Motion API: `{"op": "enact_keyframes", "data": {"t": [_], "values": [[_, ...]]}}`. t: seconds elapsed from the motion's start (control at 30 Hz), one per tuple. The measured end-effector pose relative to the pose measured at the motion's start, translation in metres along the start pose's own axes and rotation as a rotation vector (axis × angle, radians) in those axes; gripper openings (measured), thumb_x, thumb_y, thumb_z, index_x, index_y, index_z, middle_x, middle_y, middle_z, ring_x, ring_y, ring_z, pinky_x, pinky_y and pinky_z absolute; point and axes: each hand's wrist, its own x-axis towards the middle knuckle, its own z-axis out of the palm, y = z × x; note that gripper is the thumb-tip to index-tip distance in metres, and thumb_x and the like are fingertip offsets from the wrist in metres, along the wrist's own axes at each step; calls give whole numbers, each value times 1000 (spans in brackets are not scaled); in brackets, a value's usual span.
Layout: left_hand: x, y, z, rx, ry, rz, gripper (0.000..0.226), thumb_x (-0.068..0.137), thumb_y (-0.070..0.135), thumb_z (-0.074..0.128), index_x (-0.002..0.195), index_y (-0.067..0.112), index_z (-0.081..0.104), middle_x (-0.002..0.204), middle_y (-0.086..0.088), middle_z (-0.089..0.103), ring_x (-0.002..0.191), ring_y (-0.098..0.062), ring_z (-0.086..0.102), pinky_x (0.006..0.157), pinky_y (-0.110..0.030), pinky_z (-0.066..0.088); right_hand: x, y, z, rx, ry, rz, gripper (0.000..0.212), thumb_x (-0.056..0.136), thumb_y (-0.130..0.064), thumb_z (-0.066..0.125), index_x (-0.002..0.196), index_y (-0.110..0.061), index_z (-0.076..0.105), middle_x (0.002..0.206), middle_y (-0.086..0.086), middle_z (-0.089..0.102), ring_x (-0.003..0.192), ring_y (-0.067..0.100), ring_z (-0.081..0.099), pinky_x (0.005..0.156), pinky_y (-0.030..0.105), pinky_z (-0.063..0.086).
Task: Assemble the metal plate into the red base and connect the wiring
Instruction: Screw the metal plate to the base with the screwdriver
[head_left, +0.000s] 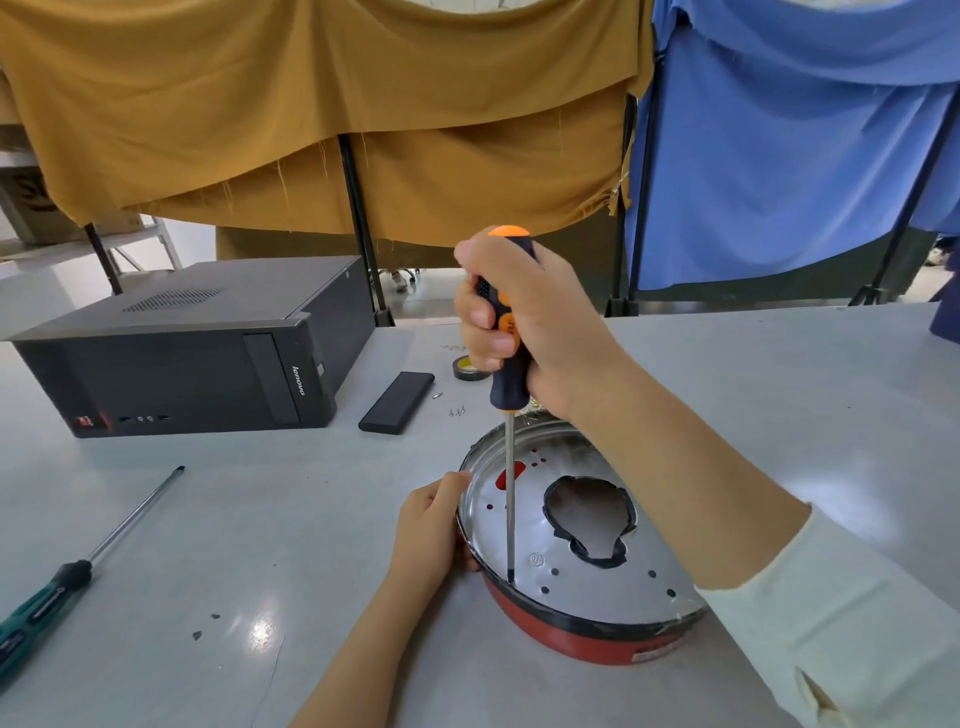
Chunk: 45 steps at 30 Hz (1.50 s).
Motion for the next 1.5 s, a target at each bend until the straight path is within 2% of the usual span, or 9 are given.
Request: {"op": "enact_keyframes", "data": {"t": [0.13,0.43,0.57,0.73,0.87,1.1,1.2,1.33,1.5], "values": [[1,-1,-1,11,-25,10,45,89,11,45,46,18,33,44,3,35,37,-10,32,35,-12,30,-2,10,6,-195,326,-225,37,87,-9,53,55,-25,43,51,3,44,35,14,36,38,18,34],[10,-7,-23,-70,-349,-228,36,85,39,58,95,6,69,74,-12,58,67,-29,52,61,-34,57,-5,-1,-4,-79,43,-76,29,94,-11,51,69,-13,38,48,1,44,32,13,38,41,20,33],[10,-8,-23,-63,-349,-219,29,72,33,62,95,18,71,85,-17,65,74,-35,55,63,-37,58,-4,-2,-4,-26,22,-53,28,96,-11,49,70,-12,39,47,0,46,32,12,39,40,19,34],[7,-6,-18,-33,-314,-206,14,68,26,57,67,25,71,71,-10,60,64,-28,53,59,-33,55,-6,9,8,-288,431,-281,33,93,-12,54,63,-21,42,51,-3,44,41,14,41,43,21,37],[9,-7,-21,-24,-333,-218,26,64,26,56,82,19,73,78,-14,63,71,-30,56,62,-34,56,-8,15,23,-477,599,-411,33,92,-23,59,64,-26,41,53,-10,41,52,19,44,53,31,43],[11,-8,-21,-46,-301,-223,21,67,24,56,78,18,72,78,-16,60,71,-31,56,65,-38,58,-6,-16,-2,-54,-361,93,27,91,-32,48,72,-14,53,67,0,53,57,19,54,62,31,50],[10,-7,-19,-34,-290,-214,17,65,25,55,70,22,71,71,-12,60,65,-28,57,61,-34,57,-3,-16,0,20,-515,126,25,90,-19,41,66,-15,46,61,-2,49,43,13,48,49,22,43],[9,-8,-19,-43,-294,-211,14,65,23,54,61,22,67,64,-6,58,58,-22,54,56,-30,54,2,-8,4,16,-272,103,23,89,-17,44,66,-16,38,50,-4,41,34,9,31,41,18,31],[12,-10,-18,-36,-268,-204,25,70,19,53,74,-4,44,75,-12,35,66,-25,31,47,-22,33,-3,5,14,-46,138,-138,32,94,-6,48,65,-17,43,48,-3,46,33,9,38,37,17,34]]}}
